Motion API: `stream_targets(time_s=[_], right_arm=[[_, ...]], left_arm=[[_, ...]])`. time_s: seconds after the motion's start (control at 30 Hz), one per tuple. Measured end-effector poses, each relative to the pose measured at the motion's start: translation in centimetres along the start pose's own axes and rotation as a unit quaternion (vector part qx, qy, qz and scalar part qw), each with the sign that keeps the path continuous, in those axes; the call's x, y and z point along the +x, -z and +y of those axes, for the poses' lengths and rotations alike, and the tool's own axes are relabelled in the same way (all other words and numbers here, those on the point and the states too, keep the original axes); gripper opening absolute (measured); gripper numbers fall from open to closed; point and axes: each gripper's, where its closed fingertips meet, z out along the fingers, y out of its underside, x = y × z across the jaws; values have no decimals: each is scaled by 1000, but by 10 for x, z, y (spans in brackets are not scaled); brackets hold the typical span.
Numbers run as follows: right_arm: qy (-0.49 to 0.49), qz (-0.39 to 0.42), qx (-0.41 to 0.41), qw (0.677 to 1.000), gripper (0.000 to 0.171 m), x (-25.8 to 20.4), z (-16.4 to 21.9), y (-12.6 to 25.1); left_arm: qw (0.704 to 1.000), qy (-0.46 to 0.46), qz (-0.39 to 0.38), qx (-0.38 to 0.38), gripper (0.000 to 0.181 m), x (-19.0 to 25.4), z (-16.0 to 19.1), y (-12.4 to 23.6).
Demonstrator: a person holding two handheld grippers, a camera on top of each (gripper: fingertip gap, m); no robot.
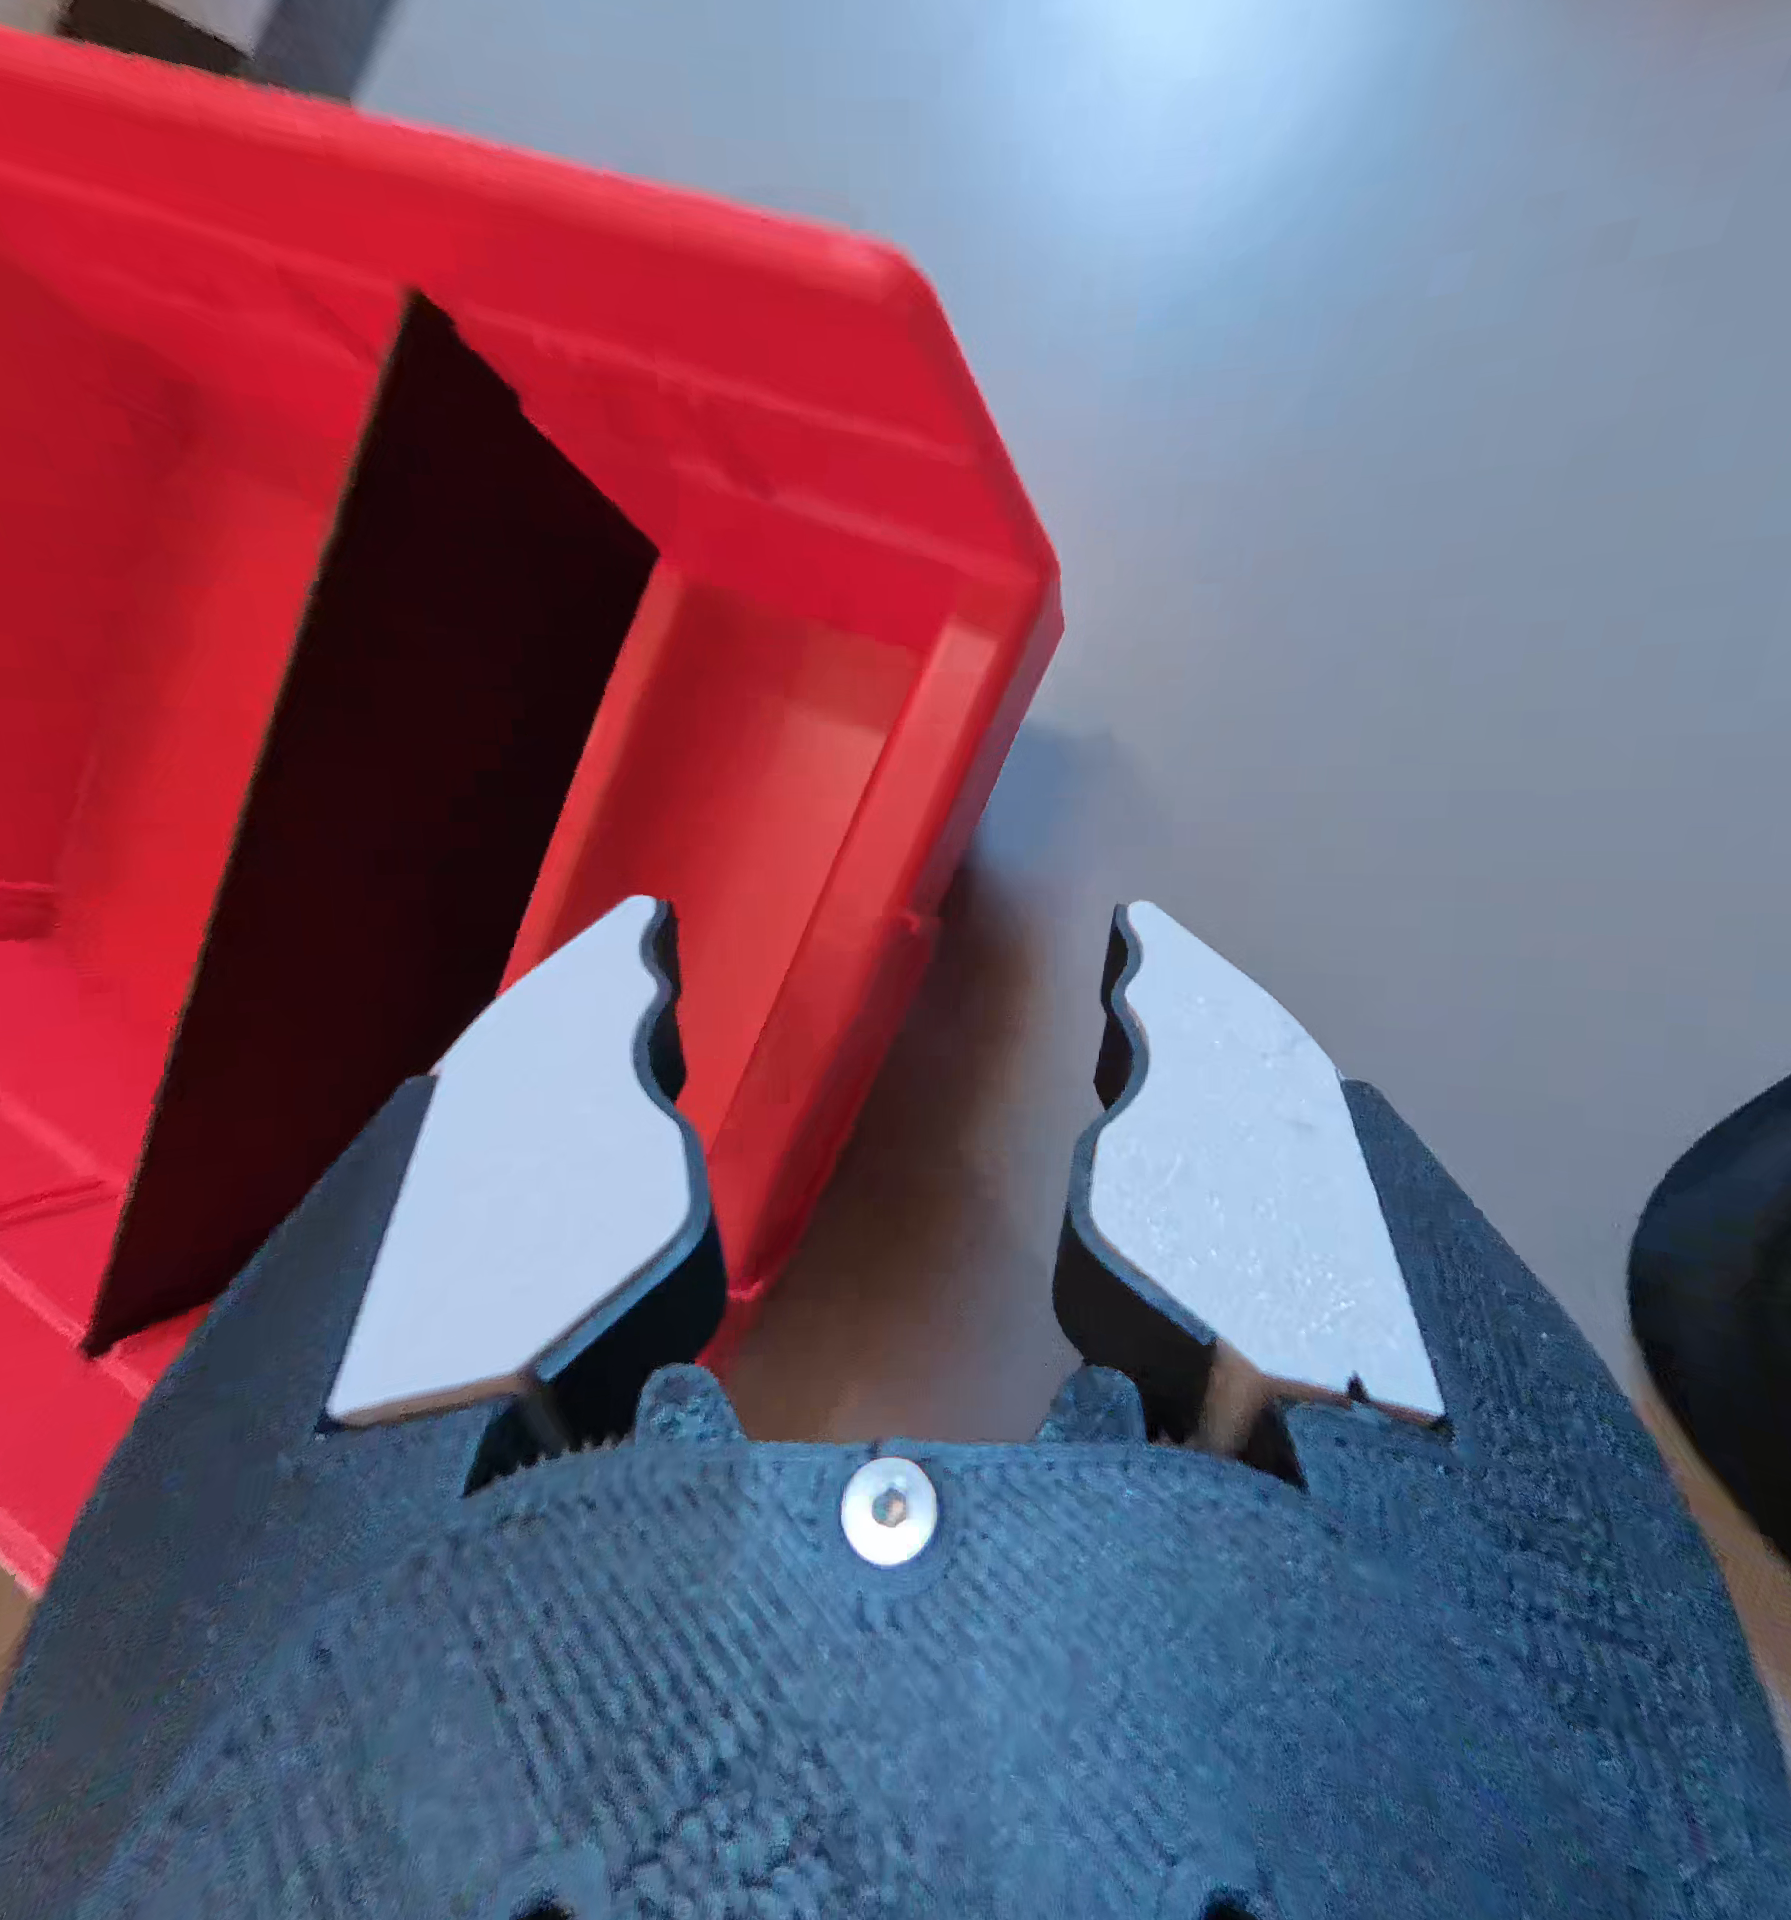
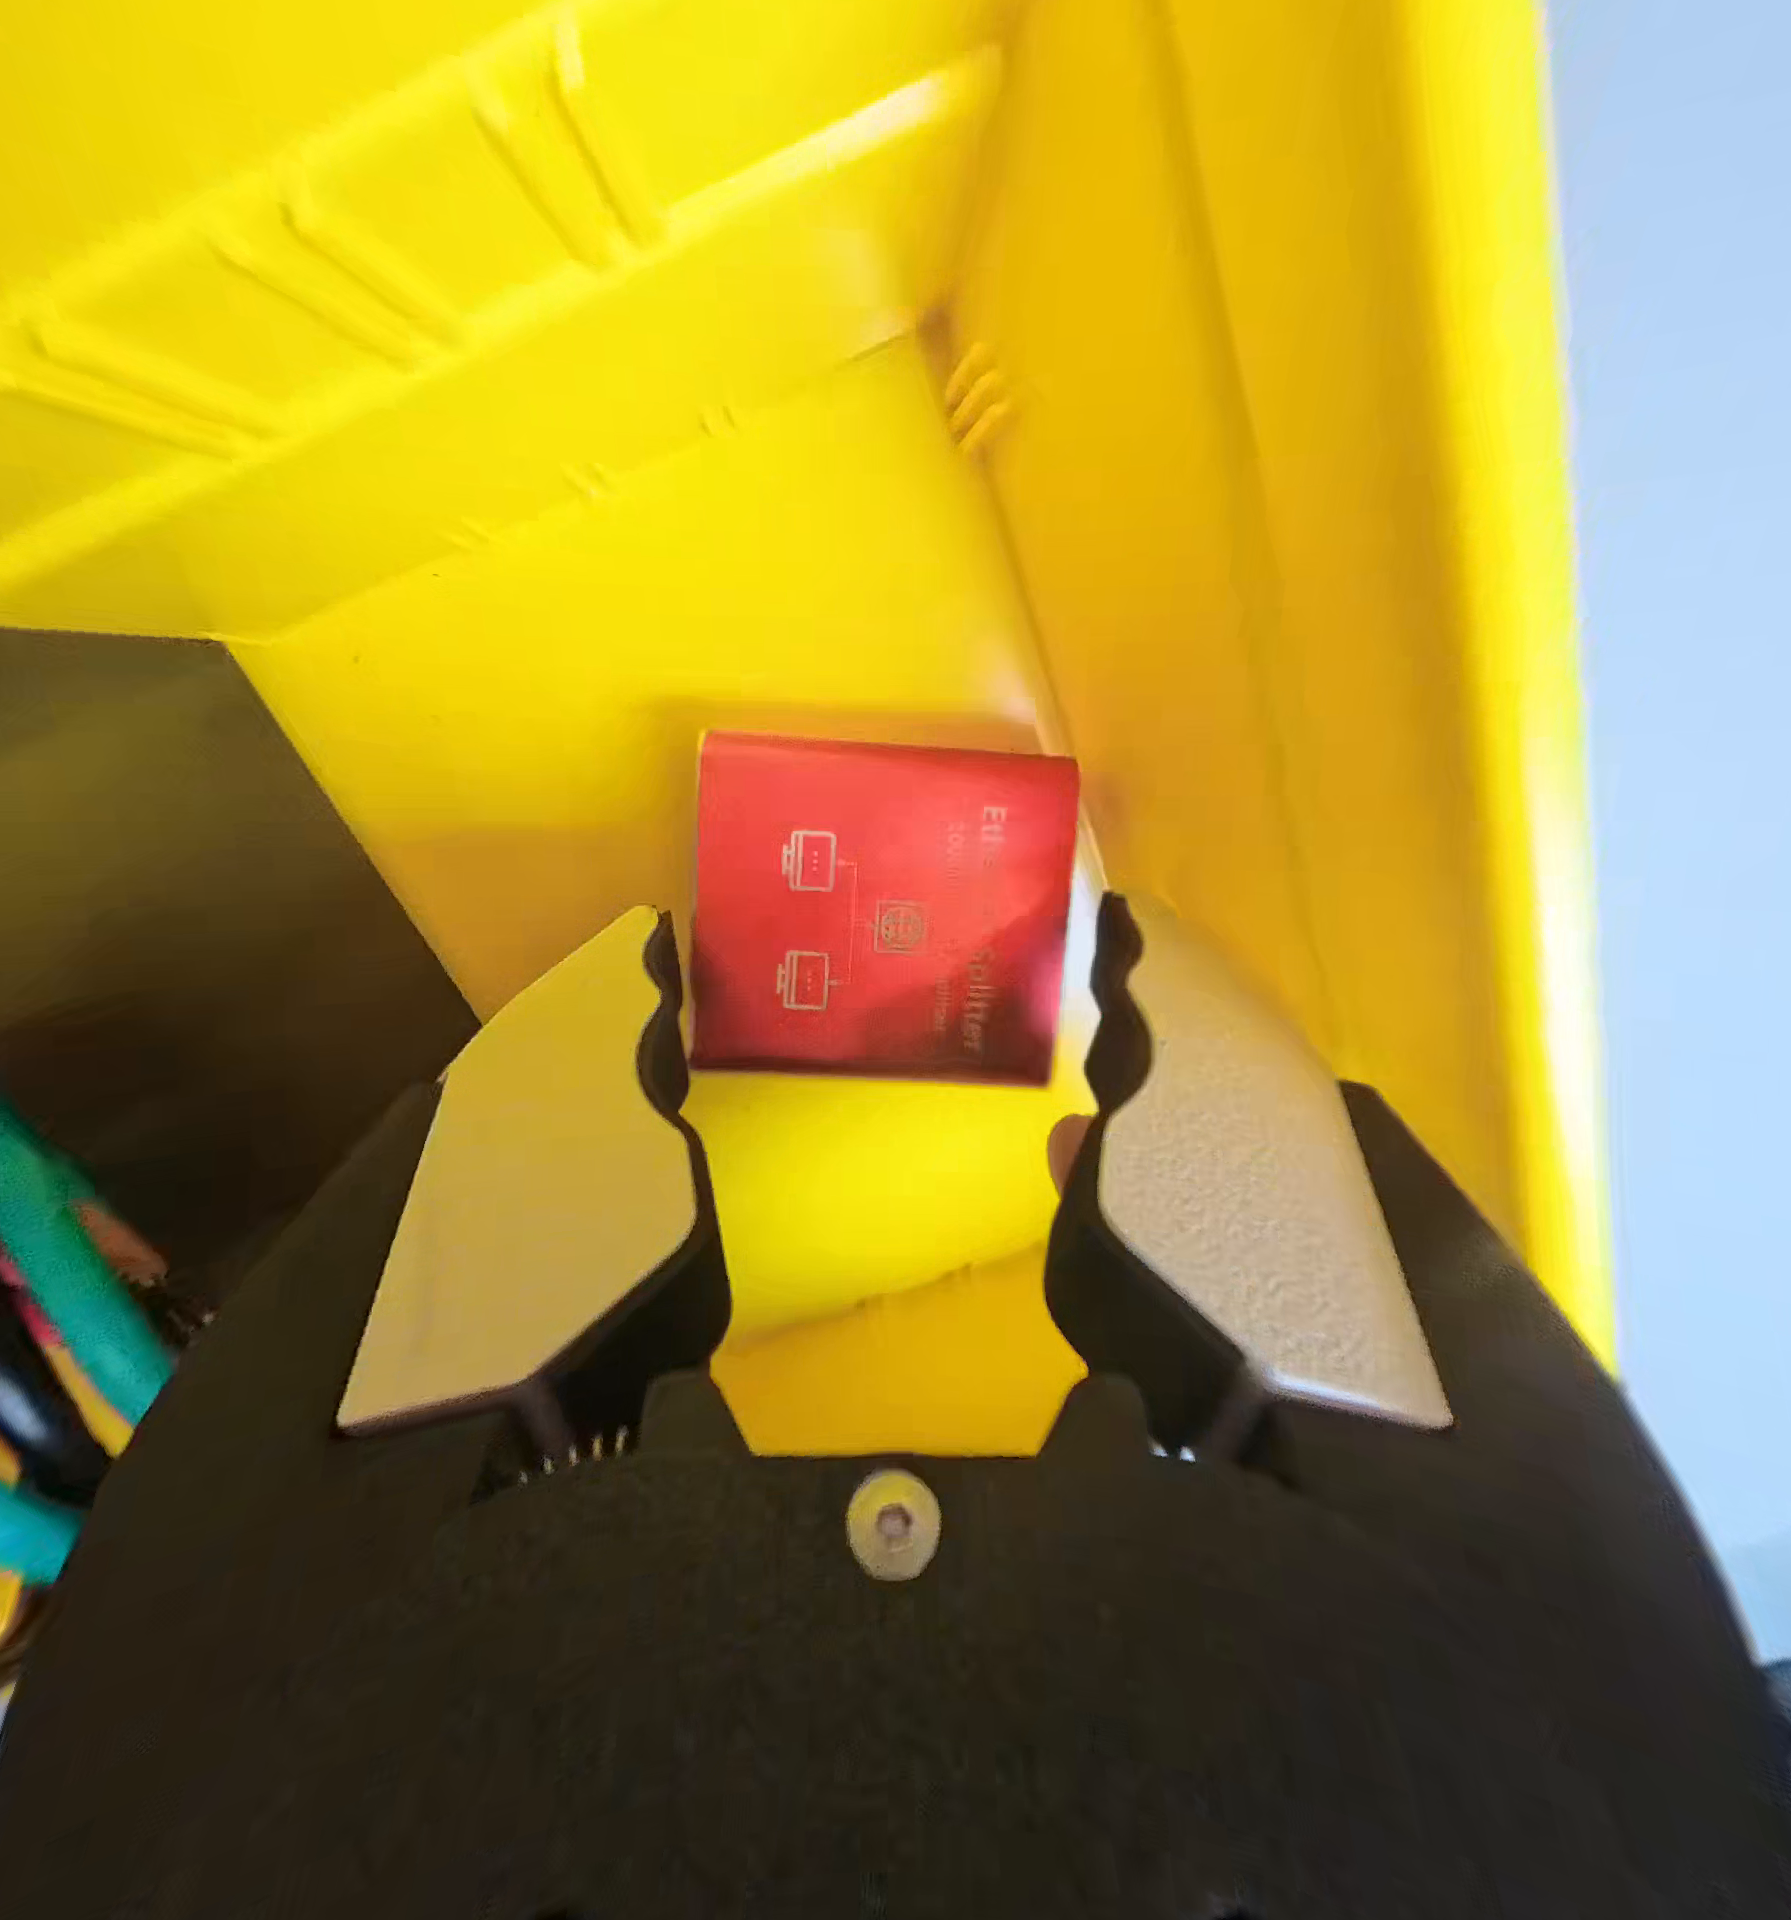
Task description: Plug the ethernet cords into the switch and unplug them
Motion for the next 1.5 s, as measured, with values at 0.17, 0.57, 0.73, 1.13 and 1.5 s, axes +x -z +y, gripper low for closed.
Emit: stream_targets(time_s=[0.17,0.57,0.73,1.13,1.5], right_arm=[[30,39,73,996,78,-3,-12,73],[274,41,-63,959,74,-205,87,68],[312,124,-79,939,32,-191,98,14],[401,195,7,895,34,-320,125,33],[-141,167,457,862,51,-329,181,154]], left_arm=[[995,-58,9,-85,79,-5,19,-12],[988,-140,6,-58,28,-15,5,-48],[984,-172,12,-38,28,1,-31,-64],[950,-305,45,44,31,73,-166,-119],[946,3,154,285,52,123,-208,-15]])
